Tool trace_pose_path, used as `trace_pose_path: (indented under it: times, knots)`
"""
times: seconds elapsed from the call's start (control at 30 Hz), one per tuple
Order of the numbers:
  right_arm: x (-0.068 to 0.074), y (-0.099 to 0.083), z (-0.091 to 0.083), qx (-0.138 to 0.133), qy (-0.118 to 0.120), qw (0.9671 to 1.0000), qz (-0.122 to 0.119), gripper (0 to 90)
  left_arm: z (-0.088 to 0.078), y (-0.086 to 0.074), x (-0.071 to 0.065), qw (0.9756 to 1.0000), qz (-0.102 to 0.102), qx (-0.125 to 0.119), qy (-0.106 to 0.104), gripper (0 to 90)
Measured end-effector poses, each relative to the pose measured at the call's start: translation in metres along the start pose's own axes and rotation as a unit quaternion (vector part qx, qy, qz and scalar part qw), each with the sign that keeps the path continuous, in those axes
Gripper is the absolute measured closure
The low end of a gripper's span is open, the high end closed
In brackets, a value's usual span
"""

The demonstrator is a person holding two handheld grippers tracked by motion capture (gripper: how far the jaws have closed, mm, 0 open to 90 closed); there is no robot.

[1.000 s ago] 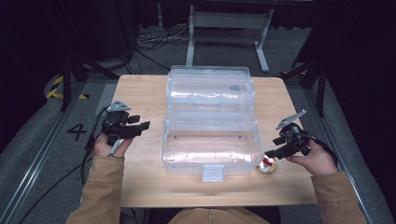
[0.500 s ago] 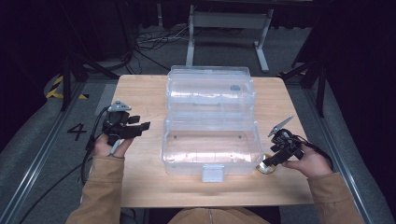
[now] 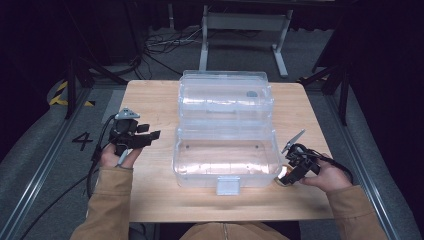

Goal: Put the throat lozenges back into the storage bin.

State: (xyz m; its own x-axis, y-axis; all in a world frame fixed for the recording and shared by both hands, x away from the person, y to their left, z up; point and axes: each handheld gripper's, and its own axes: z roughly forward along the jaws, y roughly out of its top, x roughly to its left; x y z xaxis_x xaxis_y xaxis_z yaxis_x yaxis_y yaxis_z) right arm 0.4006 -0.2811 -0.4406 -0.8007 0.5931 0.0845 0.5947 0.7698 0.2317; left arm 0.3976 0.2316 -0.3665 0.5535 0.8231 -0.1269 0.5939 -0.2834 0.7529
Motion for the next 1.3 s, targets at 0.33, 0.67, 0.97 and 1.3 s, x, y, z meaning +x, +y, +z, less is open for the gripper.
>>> trace_pose_path:
  times: [0.33, 0.67, 0.97, 1.3]
  knots:
    - [0.004, 0.002, 0.008, 0.018, -0.004, 0.9997, -0.014, 16.0, 0.001, -0.001, 0.0, 1.0, -0.001, 0.003, 0.001, 48.3]
    - [0.003, 0.002, 0.014, 0.024, -0.005, 0.9995, -0.019, 15.6, 0.002, -0.001, 0.002, 1.0, -0.004, 0.004, -0.002, 48.2]
    - [-0.002, 0.0, 0.021, 0.026, -0.002, 0.9996, -0.014, 17.1, 0.003, -0.002, 0.003, 1.0, -0.005, 0.003, -0.006, 48.1]
    - [-0.001, -0.001, 0.02, 0.024, -0.004, 0.9993, -0.028, 20.0, 0.004, -0.002, 0.004, 0.9999, -0.006, 0.005, -0.011, 48.1]
